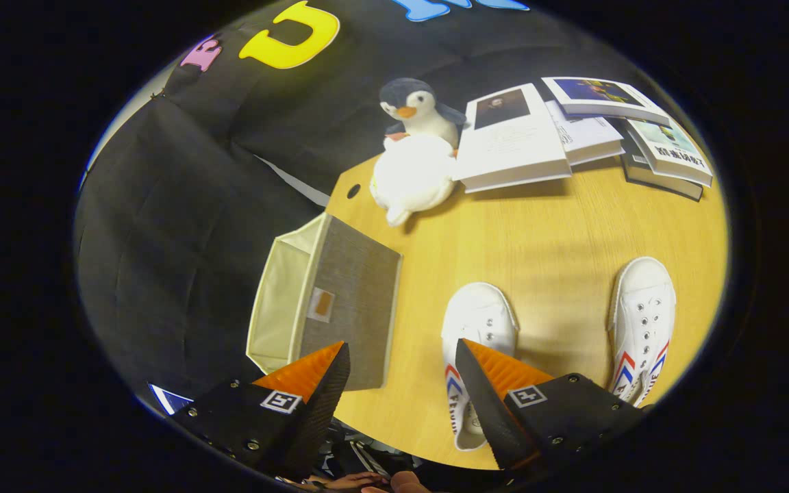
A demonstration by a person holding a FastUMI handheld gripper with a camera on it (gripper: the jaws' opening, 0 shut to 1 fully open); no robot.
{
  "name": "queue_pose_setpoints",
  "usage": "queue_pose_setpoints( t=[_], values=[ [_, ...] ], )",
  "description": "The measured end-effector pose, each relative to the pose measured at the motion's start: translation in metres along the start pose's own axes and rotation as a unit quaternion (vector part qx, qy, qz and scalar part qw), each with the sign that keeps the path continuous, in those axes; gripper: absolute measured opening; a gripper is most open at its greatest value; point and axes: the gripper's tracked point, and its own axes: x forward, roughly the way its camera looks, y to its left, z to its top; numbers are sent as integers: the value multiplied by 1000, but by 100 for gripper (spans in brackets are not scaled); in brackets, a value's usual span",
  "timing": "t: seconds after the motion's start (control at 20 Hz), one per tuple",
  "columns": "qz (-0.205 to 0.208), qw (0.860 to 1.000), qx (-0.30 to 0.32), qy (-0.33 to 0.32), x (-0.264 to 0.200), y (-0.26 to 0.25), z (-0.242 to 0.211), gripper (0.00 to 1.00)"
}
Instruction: Open the storage box then place both shoes into the box .Put the left shoe in first, then the right shoe, with the right side of both shoes facing outward in a uniform manner.
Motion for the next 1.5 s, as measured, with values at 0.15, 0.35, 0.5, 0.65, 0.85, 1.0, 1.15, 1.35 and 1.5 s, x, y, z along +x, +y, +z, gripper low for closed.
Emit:
queue_pose_setpoints(
  t=[0.15, 0.35, 0.5, 0.65, 0.85, 1.0, 1.15, 1.35, 1.5],
  values=[
    [-33, 999, -12, 26, 3, -31, -18, 94],
    [-77, 994, -41, 65, 14, -69, -43, 94],
    [-102, 989, -60, 87, 24, -89, -57, 94],
    [-116, 985, -82, 100, 33, -100, -62, 92],
    [-121, 980, -111, 117, 47, -101, -69, 76],
    [-110, 978, -124, 123, 52, -92, -70, 31],
    [-108, 980, -112, 122, 46, -93, -65, 13],
    [-107, 983, -57, 136, 41, -84, -68, 4],
    [-94, 985, -34, 142, 22, -62, -64, 4]
  ],
)
